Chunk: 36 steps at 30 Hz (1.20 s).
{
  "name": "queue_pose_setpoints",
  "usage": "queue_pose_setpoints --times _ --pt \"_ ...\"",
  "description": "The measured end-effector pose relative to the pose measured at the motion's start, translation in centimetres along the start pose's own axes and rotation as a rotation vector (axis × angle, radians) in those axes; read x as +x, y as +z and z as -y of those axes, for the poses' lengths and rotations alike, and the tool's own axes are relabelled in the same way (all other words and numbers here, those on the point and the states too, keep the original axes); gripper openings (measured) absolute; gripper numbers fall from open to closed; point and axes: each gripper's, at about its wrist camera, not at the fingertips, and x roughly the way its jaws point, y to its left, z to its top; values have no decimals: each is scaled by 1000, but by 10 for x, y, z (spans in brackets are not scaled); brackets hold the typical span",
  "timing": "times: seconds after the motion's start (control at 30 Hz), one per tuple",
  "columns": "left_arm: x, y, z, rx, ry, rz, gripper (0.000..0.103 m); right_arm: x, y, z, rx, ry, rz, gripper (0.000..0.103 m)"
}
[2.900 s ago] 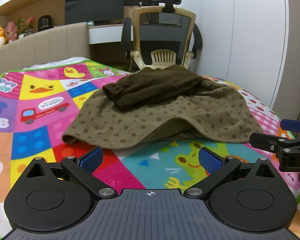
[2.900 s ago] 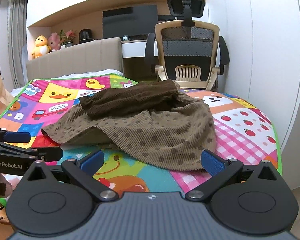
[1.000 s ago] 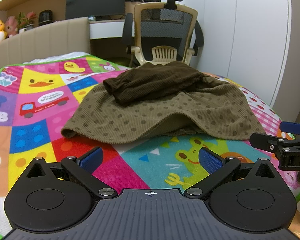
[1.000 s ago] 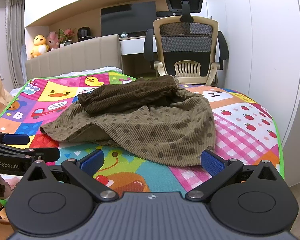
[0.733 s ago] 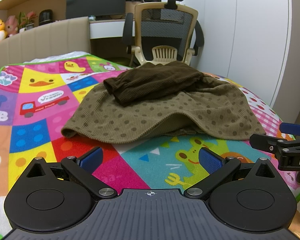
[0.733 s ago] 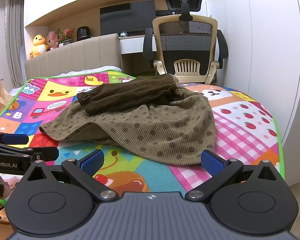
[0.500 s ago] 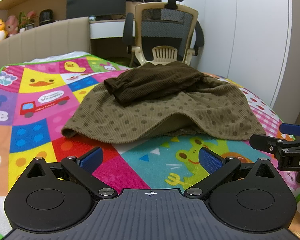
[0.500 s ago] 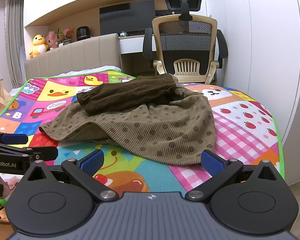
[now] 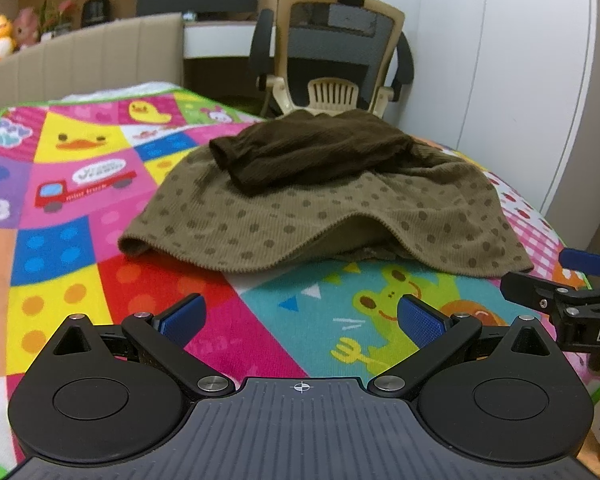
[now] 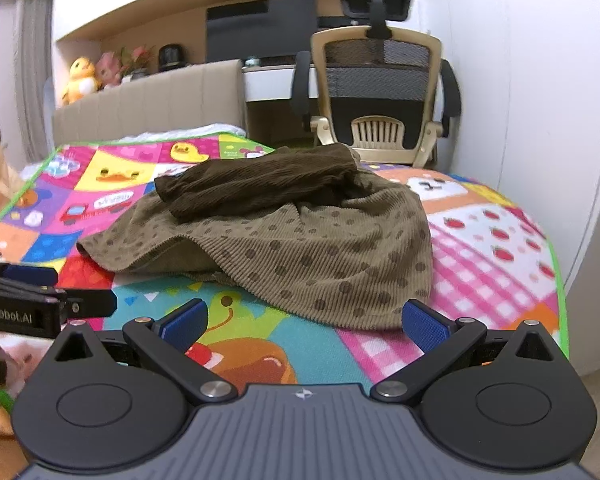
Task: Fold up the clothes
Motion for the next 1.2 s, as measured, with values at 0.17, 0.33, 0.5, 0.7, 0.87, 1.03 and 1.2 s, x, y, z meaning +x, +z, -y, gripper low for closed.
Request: queue_pose_setpoints --times 0.17,0.33,0.5,0.7,0.87,1.03,1.2 --pt "6 19 -25 -28 -22 -21 103 30 28 -22 -291 -20 -2 103" --pt "16 25 -56 -63 -144 -96 103 87 34 -63 -487 66 -84 103" --pt "21 22 -55 46 -103 -126 103 109 64 -72 -530 -251 167 103" --pt "62 45 -50 304 187 -78 103 95 79 -51 -431 -233 180 103" --pt "110 58 -65 373 487 26 103 101 29 -53 -558 -181 10 103" --pt "106 63 -100 334 510 37 103 113 10 -32 -662 -445 74 103" --pt "80 47 -105 402 650 118 103 111 14 -1 -645 -666 131 103"
